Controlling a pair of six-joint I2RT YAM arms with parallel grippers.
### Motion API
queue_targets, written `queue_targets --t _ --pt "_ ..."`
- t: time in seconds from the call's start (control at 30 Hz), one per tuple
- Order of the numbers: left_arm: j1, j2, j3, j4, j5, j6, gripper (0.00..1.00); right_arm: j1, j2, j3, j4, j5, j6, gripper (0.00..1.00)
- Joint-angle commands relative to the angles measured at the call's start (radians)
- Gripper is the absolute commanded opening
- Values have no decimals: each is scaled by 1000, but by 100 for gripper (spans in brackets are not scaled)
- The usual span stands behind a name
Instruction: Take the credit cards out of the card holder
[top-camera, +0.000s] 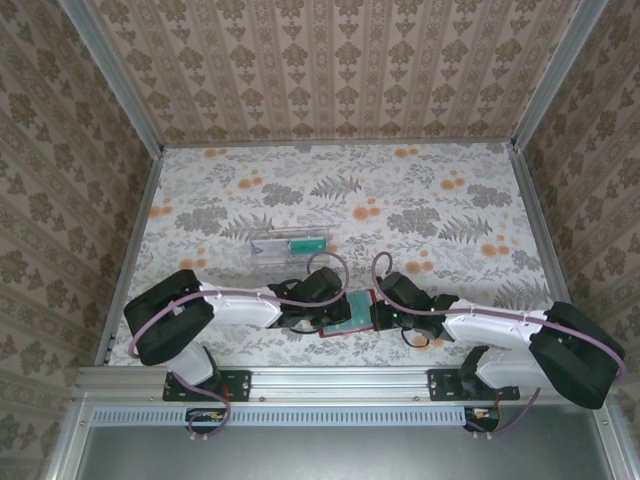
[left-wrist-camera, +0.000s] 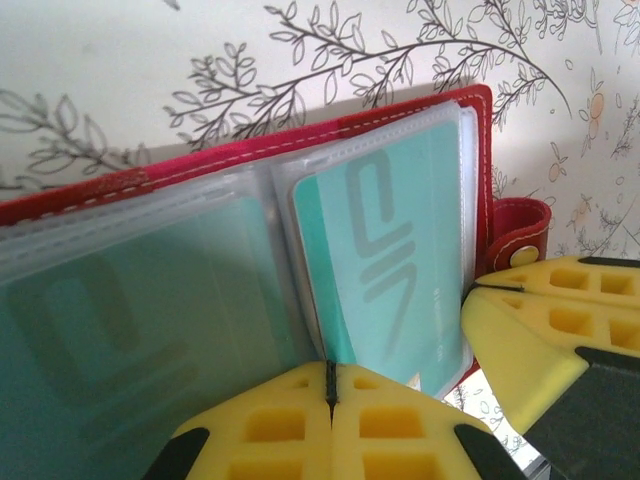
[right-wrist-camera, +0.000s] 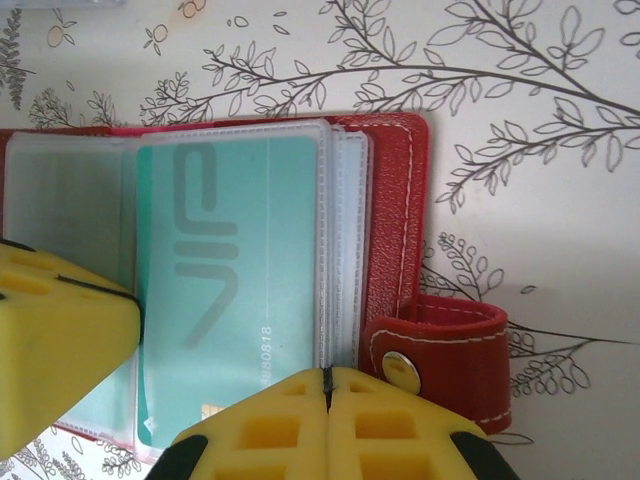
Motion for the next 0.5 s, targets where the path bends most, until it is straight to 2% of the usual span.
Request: queue_targets --t 0.0,0.33,0.47 --pt "8 -50 -30 -3 -11 -10 0 10 39 -4 -42 6 20 3" --pt "15 -106 -71 -18 -26 -11 0 10 51 0 -36 2 20 3" --pt "17 -100 -73 -16 -28 -2 4 13 42 5 -15 -32 11 3"
